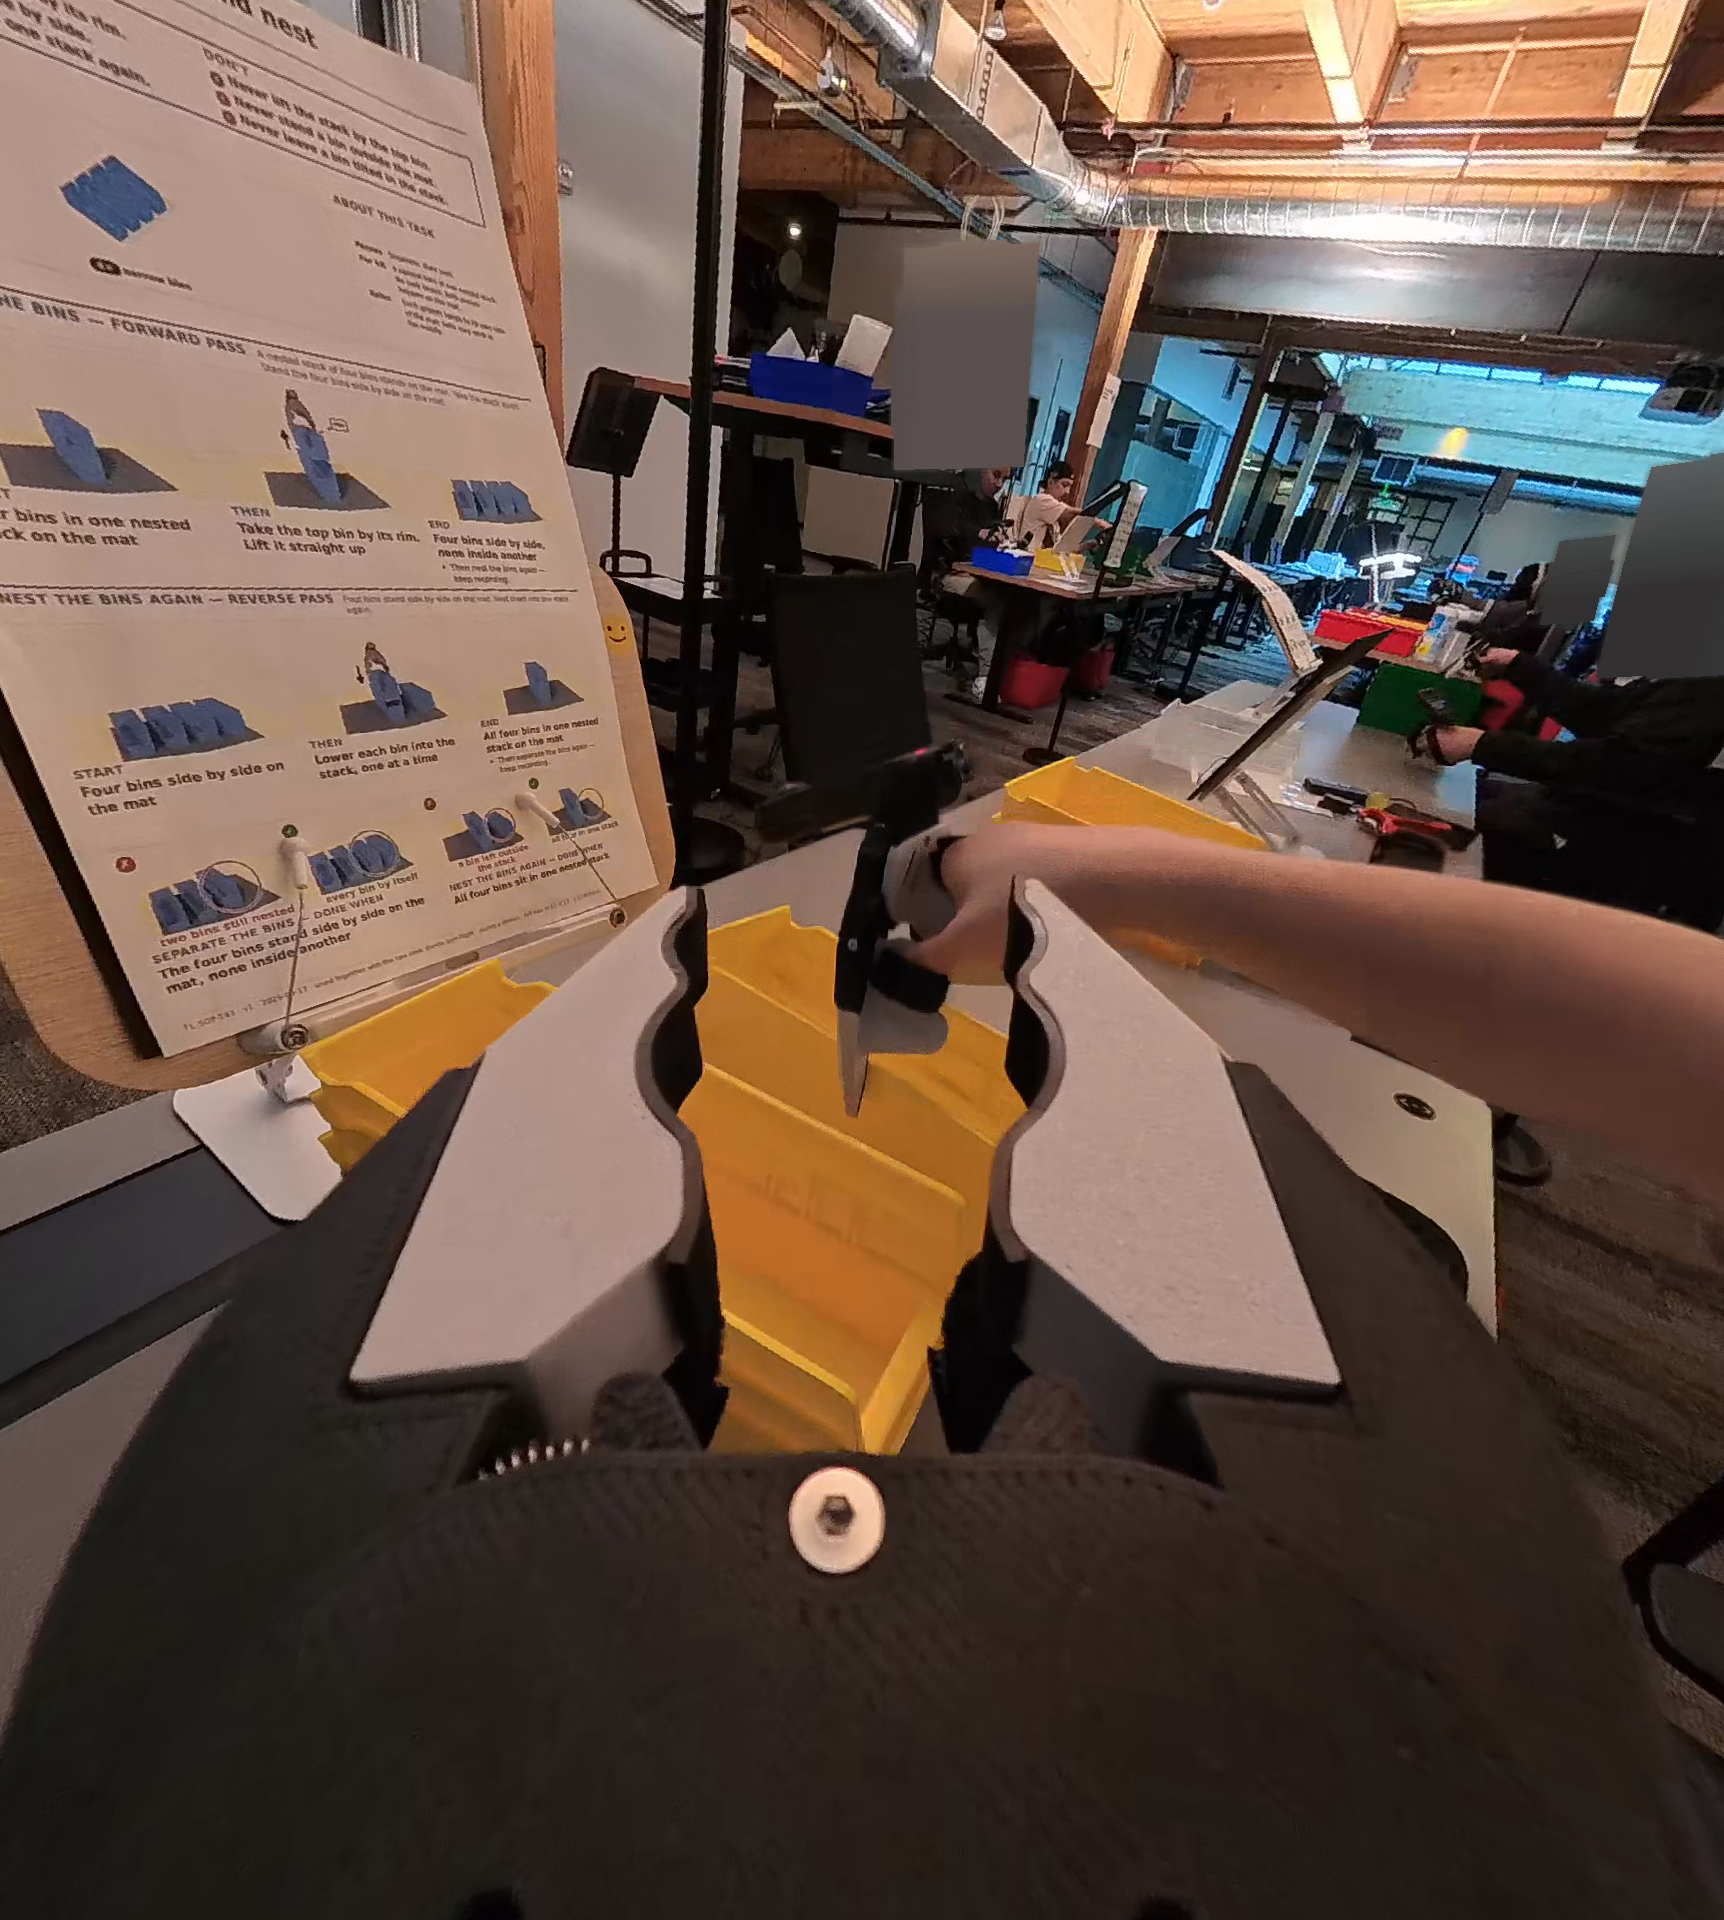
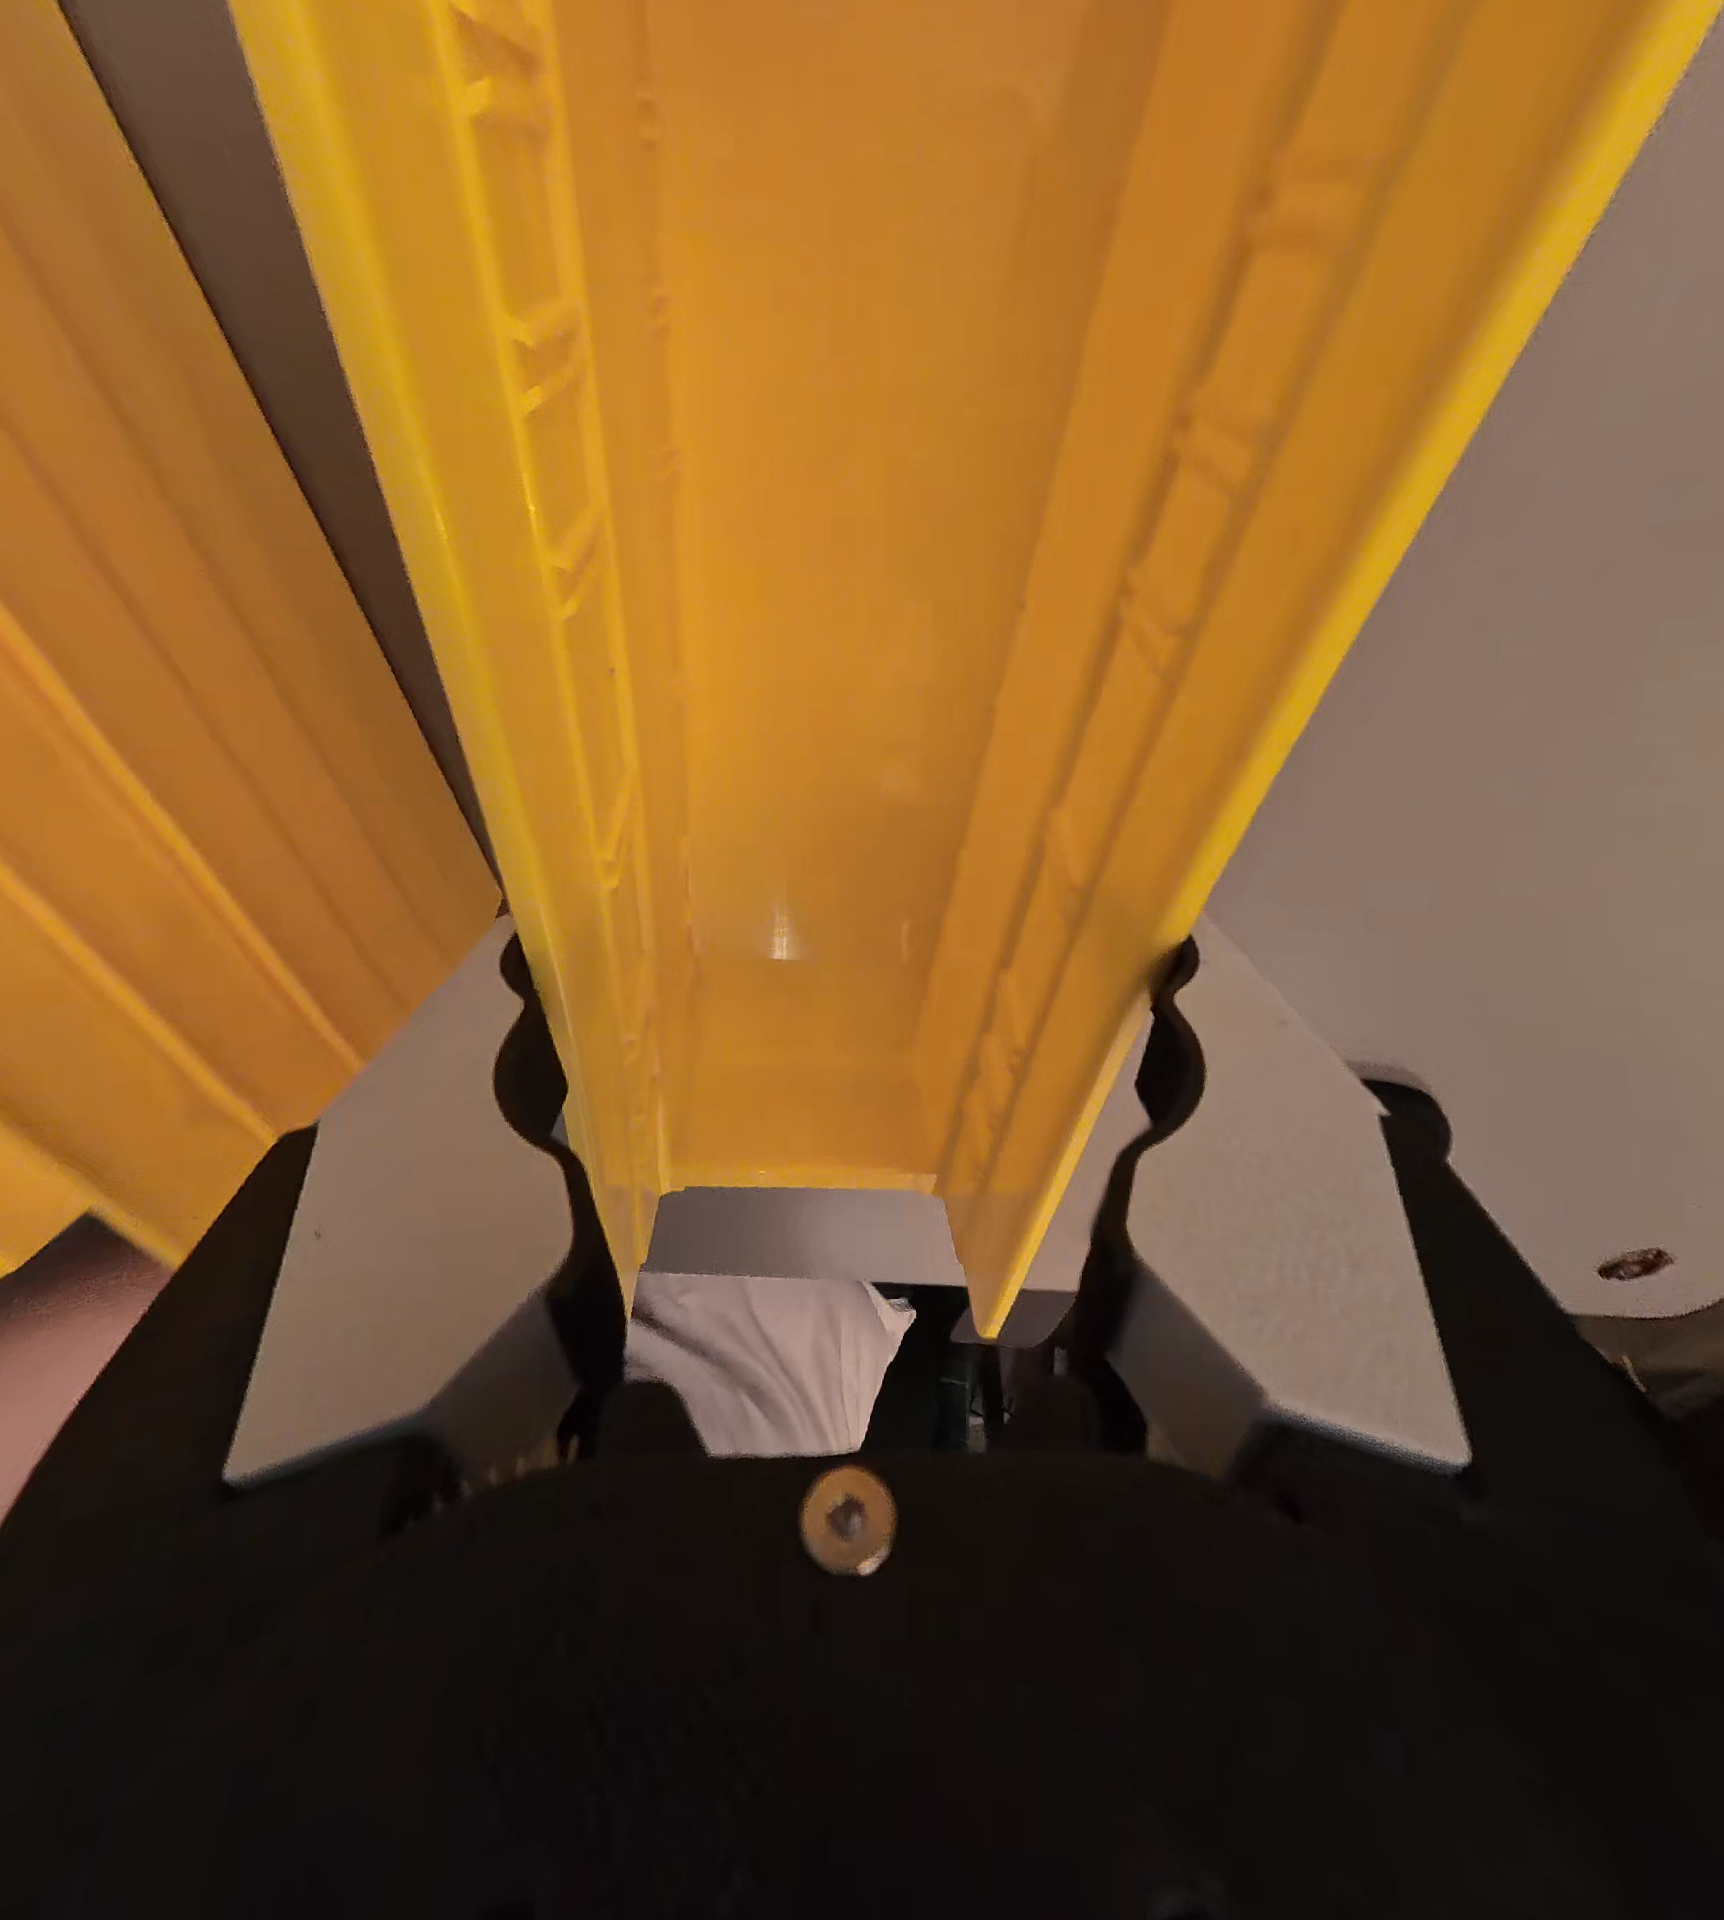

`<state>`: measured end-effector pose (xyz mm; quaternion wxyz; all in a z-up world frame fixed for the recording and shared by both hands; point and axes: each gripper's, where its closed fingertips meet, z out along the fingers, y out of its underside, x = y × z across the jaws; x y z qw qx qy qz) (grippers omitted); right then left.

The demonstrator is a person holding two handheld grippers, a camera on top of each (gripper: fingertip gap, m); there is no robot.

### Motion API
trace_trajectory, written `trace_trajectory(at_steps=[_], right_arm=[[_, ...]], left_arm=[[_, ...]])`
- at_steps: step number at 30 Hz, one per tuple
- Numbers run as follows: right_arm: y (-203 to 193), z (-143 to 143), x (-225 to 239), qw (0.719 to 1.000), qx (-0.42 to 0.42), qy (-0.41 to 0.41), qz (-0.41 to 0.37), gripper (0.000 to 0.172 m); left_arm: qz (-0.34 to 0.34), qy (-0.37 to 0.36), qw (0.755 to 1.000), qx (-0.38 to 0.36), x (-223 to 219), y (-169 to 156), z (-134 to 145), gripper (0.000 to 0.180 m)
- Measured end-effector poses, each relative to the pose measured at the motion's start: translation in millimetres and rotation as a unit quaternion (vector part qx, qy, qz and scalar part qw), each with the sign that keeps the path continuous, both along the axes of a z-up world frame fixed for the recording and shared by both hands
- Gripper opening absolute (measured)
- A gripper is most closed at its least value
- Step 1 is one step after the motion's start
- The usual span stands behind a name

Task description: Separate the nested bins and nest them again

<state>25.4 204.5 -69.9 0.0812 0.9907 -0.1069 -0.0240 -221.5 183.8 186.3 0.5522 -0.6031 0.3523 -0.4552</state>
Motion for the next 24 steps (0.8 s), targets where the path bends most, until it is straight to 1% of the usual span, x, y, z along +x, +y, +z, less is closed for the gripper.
trace_trajectory(at_steps=[3, 6, 7, 9, 11, 14, 18, 19, 21, 22, 24], right_arm=[[-4, -19, -2, 1.000, -0.013, 0.001, 0.006, 0.117], [-8, -30, -2, 1.000, -0.023, -0.004, 0.005, 0.120], [-8, -32, -1, 1.000, -0.024, -0.006, 0.003, 0.124], [-5, -32, 1, 1.000, -0.012, -0.013, 0.004, 0.125], [-8, -30, 1, 1.000, -0.017, -0.016, 0.010, 0.128], [-3, -14, -3, 0.999, 0.007, -0.015, 0.030, 0.127], [17, 30, -23, 0.995, 0.088, 0.017, 0.051, 0.126], [24, 42, -34, 0.991, 0.119, 0.034, 0.057, 0.121], [30, 60, -63, 0.980, 0.161, 0.084, 0.078, 0.106], [29, 64, -78, 0.976, 0.170, 0.108, 0.082, 0.102], [23, 64, -103, 0.970, 0.167, 0.146, 0.097, 0.079]], left_arm=[[-0.004, 0.008, 1.000, 0.000, 4, -1, -2, 0.057], [-0.005, 0.013, 1.000, 0.001, 8, -2, -3, 0.057], [-0.006, 0.014, 1.000, 0.001, 9, -2, -4, 0.057], [-0.008, 0.019, 1.000, 0.000, 10, -2, -6, 0.057], [-0.009, 0.023, 1.000, -0.001, 11, -2, -7, 0.057], [-0.007, 0.023, 1.000, -0.002, 9, -2, -7, 0.057], [-0.005, 0.020, 1.000, -0.003, 7, -1, -7, 0.057], [-0.005, 0.020, 1.000, -0.004, 6, 0, -7, 0.058], [-0.005, 0.021, 1.000, -0.006, 5, 0, -8, 0.058], [-0.004, 0.021, 1.000, -0.007, 5, 1, -8, 0.058], [-0.004, 0.023, 1.000, -0.007, 6, 1, -9, 0.058]])
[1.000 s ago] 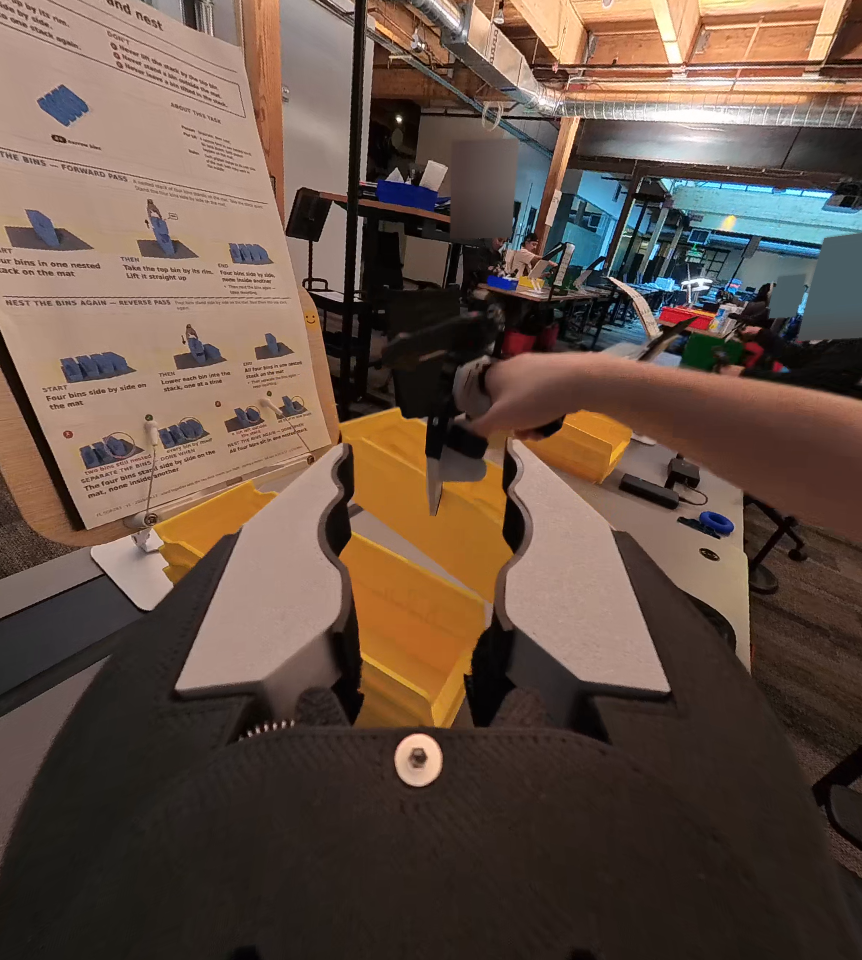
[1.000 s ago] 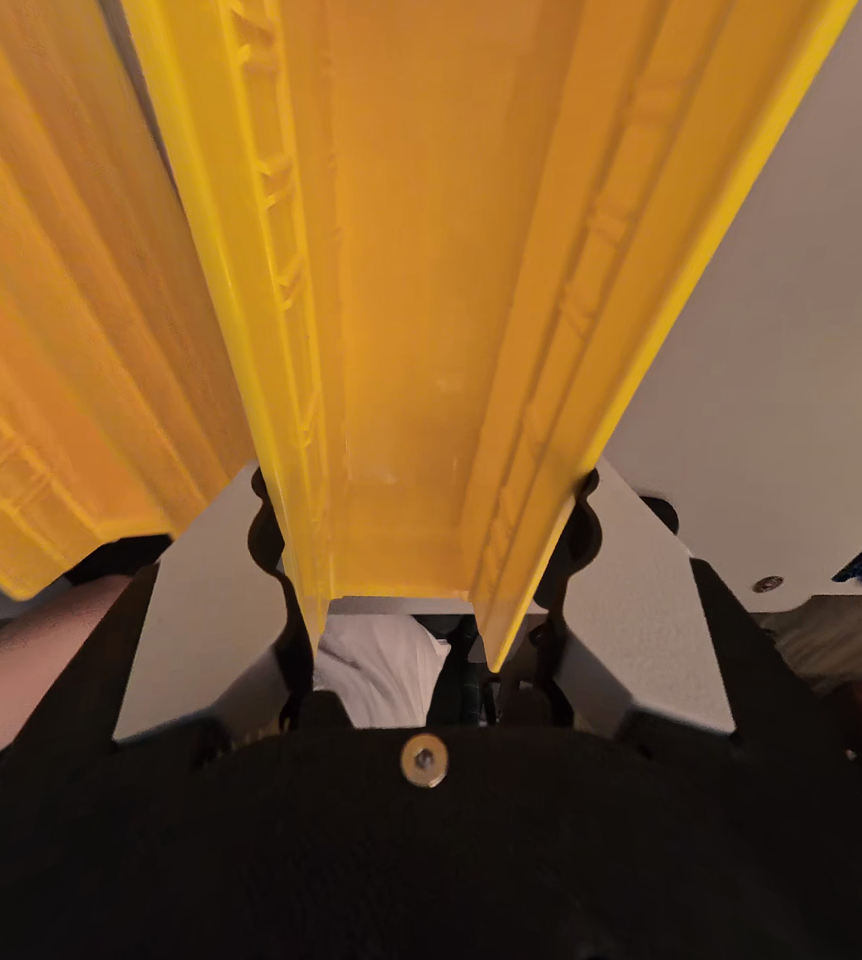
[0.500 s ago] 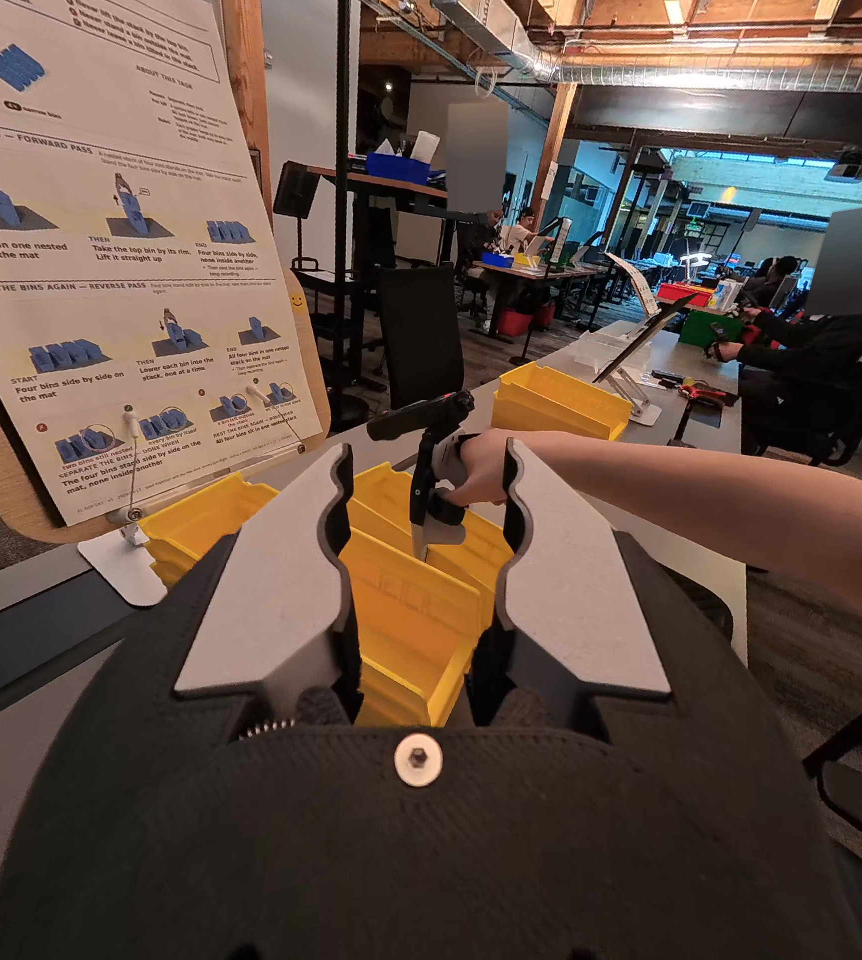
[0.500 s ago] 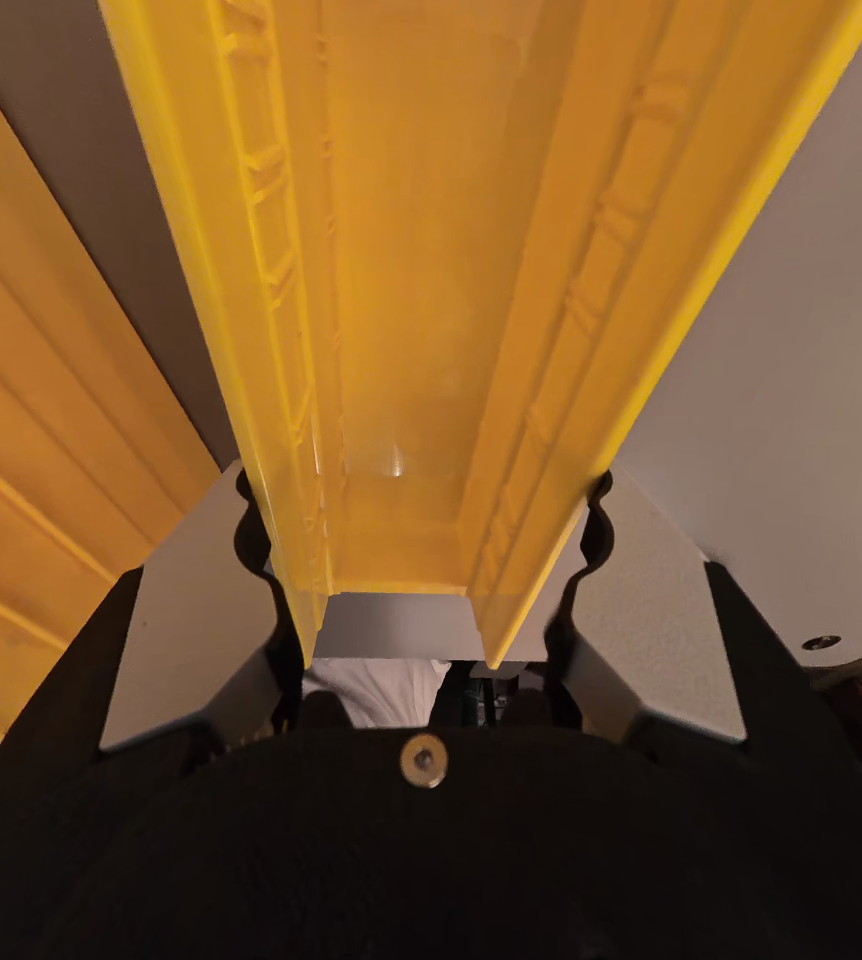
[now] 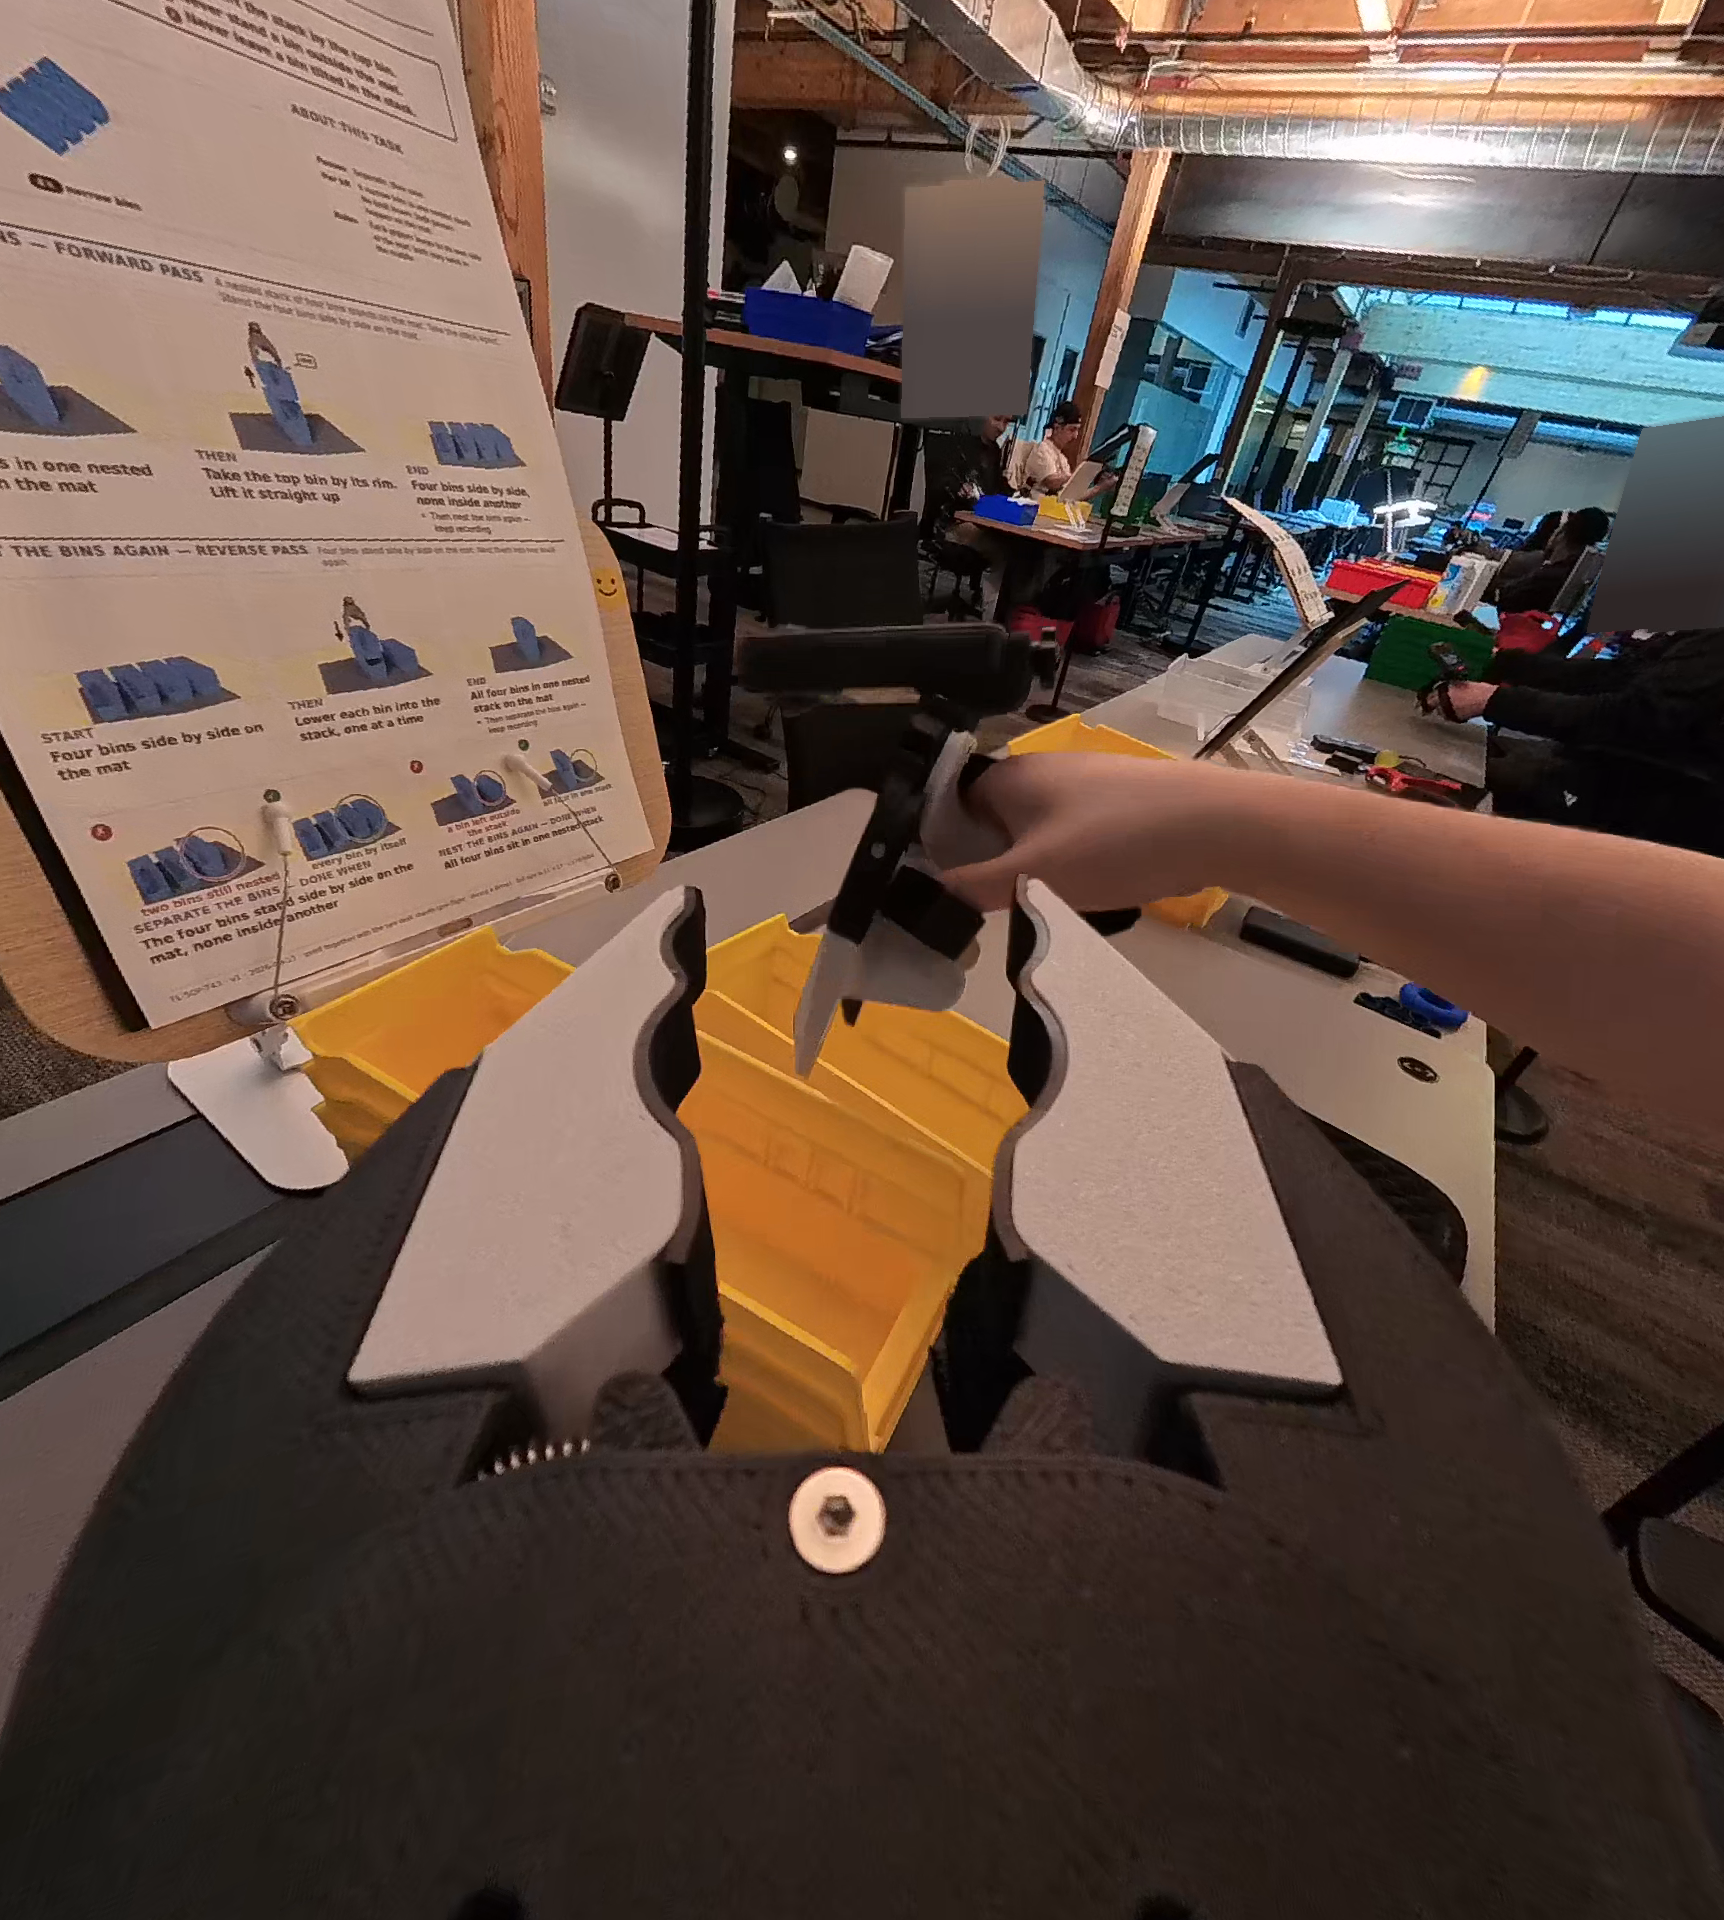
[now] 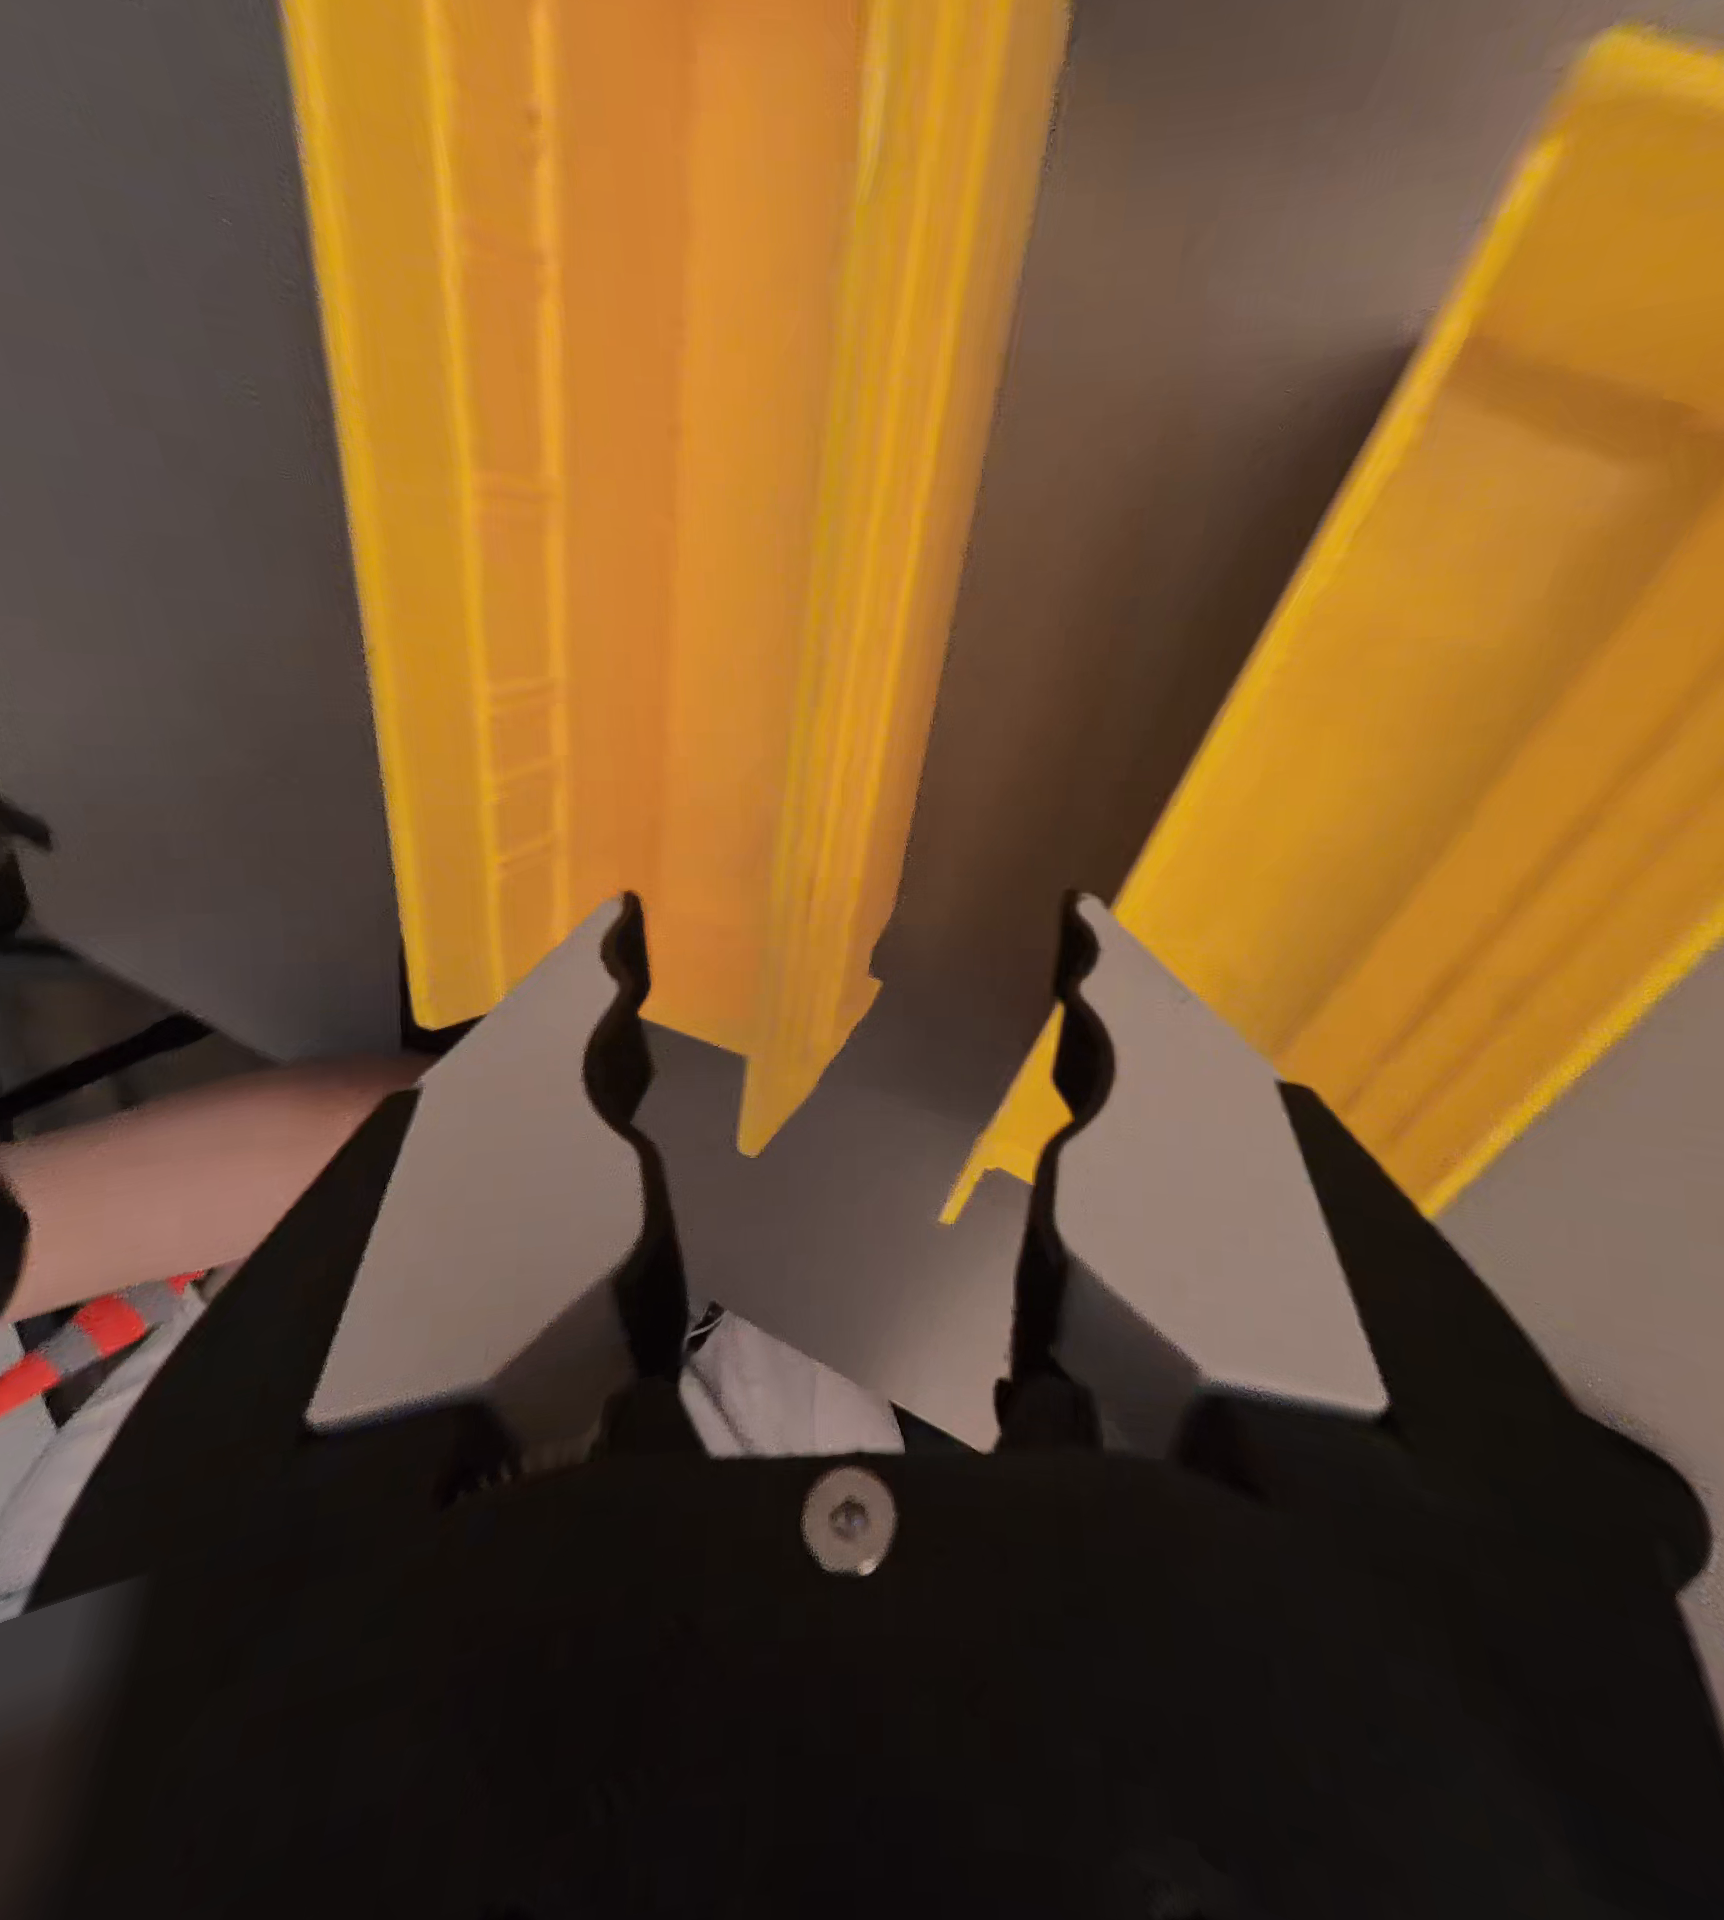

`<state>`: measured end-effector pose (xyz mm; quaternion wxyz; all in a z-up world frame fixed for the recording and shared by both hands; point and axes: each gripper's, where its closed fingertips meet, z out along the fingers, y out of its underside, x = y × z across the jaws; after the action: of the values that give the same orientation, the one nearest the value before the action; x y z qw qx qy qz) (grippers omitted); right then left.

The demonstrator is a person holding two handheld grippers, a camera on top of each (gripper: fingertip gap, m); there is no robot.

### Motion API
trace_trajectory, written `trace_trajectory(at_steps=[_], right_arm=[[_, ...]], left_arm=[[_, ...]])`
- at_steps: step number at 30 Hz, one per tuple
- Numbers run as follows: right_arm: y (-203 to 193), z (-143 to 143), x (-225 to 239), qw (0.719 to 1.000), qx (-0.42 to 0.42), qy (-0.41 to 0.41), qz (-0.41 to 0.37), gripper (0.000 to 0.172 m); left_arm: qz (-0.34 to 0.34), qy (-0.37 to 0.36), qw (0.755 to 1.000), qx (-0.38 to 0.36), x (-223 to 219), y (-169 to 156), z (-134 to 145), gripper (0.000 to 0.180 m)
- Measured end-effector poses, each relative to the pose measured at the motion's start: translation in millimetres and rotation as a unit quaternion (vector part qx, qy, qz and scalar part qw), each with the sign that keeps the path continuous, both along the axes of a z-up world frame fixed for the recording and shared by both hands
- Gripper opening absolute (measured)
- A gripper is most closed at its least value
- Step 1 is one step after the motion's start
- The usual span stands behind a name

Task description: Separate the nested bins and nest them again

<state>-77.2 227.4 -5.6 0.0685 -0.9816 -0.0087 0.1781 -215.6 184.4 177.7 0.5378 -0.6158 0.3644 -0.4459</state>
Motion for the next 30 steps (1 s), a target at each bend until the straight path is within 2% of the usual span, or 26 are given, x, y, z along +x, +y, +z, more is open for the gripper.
trace_trajectory(at_steps=[4, 6, 7, 14, 19, 30], right_arm=[[-16, -23, -19, 0.998, -0.045, -0.022, 0.024, 0.060], [-23, -33, -24, 0.996, -0.065, -0.045, 0.040, 0.024], [-26, -37, -26, 0.995, -0.069, -0.055, 0.048, 0.012], [-37, -39, -27, 0.986, -0.067, -0.141, 0.059, 0.009], [-55, -39, -36, 0.983, -0.103, -0.135, 0.067, 0.009], [-56, -32, -39, 0.986, -0.089, -0.119, 0.082, 0.012]], left_arm=[[-0.003, 0.012, 1.000, -0.002, 3, -1, -4, 0.058], [-0.005, 0.019, 1.000, -0.004, 4, -1, -6, 0.058], [-0.005, 0.021, 1.000, -0.004, 5, -1, -7, 0.058], [0.002, 0.023, 1.000, -0.011, 4, 2, -9, 0.062], [0.001, 0.021, 1.000, -0.009, 2, 1, -8, 0.062], [-0.001, 0.013, 1.000, -0.011, -1, 1, -7, 0.062]])
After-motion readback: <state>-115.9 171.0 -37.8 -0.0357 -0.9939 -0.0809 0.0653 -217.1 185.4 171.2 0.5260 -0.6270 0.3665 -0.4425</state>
